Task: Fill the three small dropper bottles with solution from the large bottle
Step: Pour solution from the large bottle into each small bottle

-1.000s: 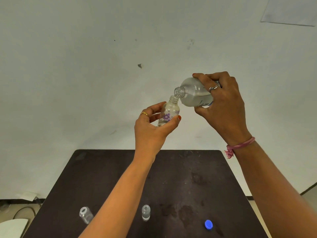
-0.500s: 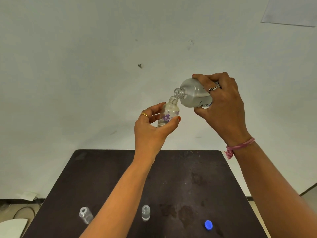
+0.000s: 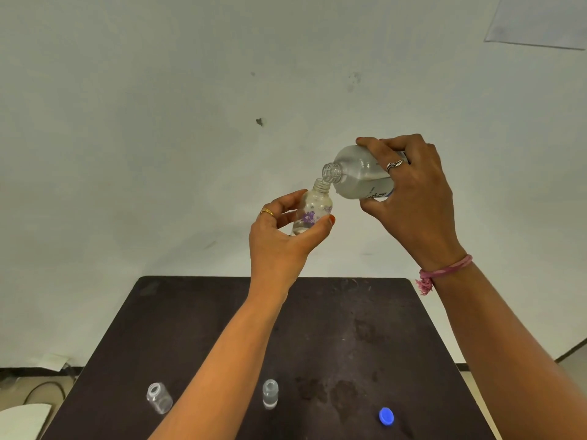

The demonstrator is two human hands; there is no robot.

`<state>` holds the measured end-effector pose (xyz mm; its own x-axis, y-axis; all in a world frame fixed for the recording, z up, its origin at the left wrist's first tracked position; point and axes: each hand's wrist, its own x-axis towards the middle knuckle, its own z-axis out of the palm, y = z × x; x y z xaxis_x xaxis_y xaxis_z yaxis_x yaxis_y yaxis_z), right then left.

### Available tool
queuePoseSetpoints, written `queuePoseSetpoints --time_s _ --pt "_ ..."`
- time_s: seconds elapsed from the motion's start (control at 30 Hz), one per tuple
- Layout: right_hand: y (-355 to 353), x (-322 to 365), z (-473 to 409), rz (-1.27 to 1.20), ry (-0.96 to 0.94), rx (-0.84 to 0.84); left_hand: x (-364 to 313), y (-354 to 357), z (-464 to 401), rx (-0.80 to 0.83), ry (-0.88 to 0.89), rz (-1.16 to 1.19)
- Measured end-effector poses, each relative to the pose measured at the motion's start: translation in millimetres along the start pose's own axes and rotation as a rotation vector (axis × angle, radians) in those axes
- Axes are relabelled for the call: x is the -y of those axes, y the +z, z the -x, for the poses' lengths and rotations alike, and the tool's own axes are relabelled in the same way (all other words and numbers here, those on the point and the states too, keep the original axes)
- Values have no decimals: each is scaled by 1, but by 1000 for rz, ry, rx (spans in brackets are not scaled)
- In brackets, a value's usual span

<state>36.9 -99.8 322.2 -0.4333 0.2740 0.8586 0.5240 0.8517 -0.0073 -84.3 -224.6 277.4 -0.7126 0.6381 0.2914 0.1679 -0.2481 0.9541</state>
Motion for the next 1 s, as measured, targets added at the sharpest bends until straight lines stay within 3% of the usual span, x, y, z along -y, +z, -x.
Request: queuePoseSetpoints --time_s 1.0 --pt "0 0 0 7 4 1 0 1 0 8 1 -4"
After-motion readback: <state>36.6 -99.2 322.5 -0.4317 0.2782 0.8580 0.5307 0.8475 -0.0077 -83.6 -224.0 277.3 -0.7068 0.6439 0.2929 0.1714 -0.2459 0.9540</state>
